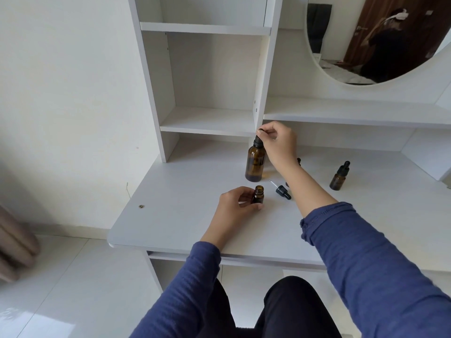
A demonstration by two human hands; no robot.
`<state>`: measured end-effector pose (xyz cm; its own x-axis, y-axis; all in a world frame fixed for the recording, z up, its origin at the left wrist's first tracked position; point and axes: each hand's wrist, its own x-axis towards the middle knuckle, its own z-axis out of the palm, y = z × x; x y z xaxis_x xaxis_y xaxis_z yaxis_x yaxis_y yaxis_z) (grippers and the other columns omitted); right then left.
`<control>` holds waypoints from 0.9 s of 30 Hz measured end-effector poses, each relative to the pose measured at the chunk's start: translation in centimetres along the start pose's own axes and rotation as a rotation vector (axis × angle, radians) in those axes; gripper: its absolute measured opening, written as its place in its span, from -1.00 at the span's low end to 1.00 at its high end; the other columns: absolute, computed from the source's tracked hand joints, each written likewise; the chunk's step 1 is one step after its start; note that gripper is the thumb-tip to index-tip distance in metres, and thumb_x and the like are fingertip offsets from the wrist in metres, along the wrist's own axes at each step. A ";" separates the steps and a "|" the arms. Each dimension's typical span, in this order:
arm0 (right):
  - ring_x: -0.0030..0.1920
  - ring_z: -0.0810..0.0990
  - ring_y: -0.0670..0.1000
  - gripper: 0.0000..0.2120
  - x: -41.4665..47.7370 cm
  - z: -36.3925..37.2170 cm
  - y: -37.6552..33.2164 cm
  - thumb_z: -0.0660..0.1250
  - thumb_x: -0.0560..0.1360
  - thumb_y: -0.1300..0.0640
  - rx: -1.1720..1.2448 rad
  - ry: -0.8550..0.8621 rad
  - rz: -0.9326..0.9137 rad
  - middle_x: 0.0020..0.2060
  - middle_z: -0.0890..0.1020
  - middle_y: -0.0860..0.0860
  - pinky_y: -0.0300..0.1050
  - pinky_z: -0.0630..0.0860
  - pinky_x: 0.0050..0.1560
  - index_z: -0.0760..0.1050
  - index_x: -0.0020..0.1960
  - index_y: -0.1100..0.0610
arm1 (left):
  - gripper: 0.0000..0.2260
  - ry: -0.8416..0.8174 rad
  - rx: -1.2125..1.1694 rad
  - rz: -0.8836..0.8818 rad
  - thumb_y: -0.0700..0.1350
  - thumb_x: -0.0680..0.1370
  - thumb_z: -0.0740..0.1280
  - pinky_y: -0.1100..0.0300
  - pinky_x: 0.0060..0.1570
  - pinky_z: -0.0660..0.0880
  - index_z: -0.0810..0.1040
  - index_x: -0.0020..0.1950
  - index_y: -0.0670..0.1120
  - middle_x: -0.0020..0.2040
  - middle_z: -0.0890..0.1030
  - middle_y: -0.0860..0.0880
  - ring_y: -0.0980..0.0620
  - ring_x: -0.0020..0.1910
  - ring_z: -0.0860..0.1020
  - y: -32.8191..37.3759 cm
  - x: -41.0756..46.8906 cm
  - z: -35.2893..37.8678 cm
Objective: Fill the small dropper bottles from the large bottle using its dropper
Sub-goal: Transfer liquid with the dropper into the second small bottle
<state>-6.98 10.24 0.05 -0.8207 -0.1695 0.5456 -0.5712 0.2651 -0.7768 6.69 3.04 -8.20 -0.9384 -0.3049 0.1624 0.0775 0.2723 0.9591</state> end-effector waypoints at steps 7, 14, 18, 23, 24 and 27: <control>-0.19 0.55 -0.12 -0.90 0.6 -0.8 -1.6 0.30 0.47 0.29 0.051 0.015 0.003 -0.14 0.62 0.02 -0.54 0.43 -0.19 0.57 -0.05 0.23 | -0.77 -0.002 0.015 0.006 -0.24 0.40 0.46 0.51 -0.06 0.48 0.59 0.03 -0.13 -0.09 0.62 0.00 0.17 -0.13 0.56 0.1 0.0 0.0; -0.19 0.57 -0.19 -0.88 1.5 -2.5 -4.7 0.29 0.47 0.30 0.093 0.117 -0.119 -0.12 0.66 0.07 -0.43 0.50 -0.09 0.58 -0.05 0.26 | -0.76 -0.001 0.038 0.014 -0.22 0.41 0.46 0.46 -0.04 0.49 0.59 0.06 -0.14 -0.05 0.63 -0.01 0.11 -0.07 0.58 0.1 -0.1 0.0; -0.17 0.58 -0.21 -0.88 1.4 -3.6 -6.2 0.29 0.48 0.30 0.127 0.174 -0.194 -0.15 0.64 0.05 -0.39 0.52 -0.06 0.58 -0.03 0.26 | -0.75 0.010 0.067 0.017 -0.20 0.41 0.46 0.46 -0.06 0.48 0.59 0.07 -0.13 -0.05 0.62 0.00 0.12 -0.07 0.58 0.1 -0.1 0.0; -0.22 0.56 -0.29 -0.91 0.2 -5.0 -6.9 0.31 0.48 0.27 0.175 0.196 -0.205 -0.20 0.62 -0.01 -0.43 0.49 -0.14 0.58 -0.06 0.24 | -0.73 0.018 0.087 0.032 -0.20 0.41 0.46 0.47 -0.07 0.48 0.59 0.09 -0.16 -0.01 0.63 -0.05 0.09 -0.04 0.58 0.0 -0.2 0.1; -0.24 0.55 -0.30 -0.92 -0.2 -5.1 -6.9 0.32 0.48 0.27 0.180 0.182 -0.193 -0.23 0.61 -0.04 -0.44 0.47 -0.17 0.58 -0.07 0.24 | -0.73 0.023 0.088 0.036 -0.20 0.41 0.46 0.50 -0.09 0.48 0.59 0.09 -0.16 -0.02 0.63 -0.04 0.09 -0.05 0.58 0.0 -0.2 0.1; -0.25 0.56 -0.25 -0.94 -1.7 -5.2 -6.2 0.33 0.47 0.26 0.189 0.142 -0.154 -0.27 0.60 -0.06 -0.41 0.48 -0.20 0.58 -0.11 0.21 | -0.73 0.031 0.078 0.038 -0.21 0.40 0.46 0.59 -0.14 0.43 0.59 0.08 -0.18 -0.04 0.62 -0.03 0.11 -0.09 0.56 0.0 -0.3 0.1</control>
<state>-1.96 13.82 5.54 -0.7220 -0.0558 0.6897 -0.6919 0.0621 -0.7193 6.90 3.25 -8.26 -0.9245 -0.3204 0.2064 0.0852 0.3540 0.9314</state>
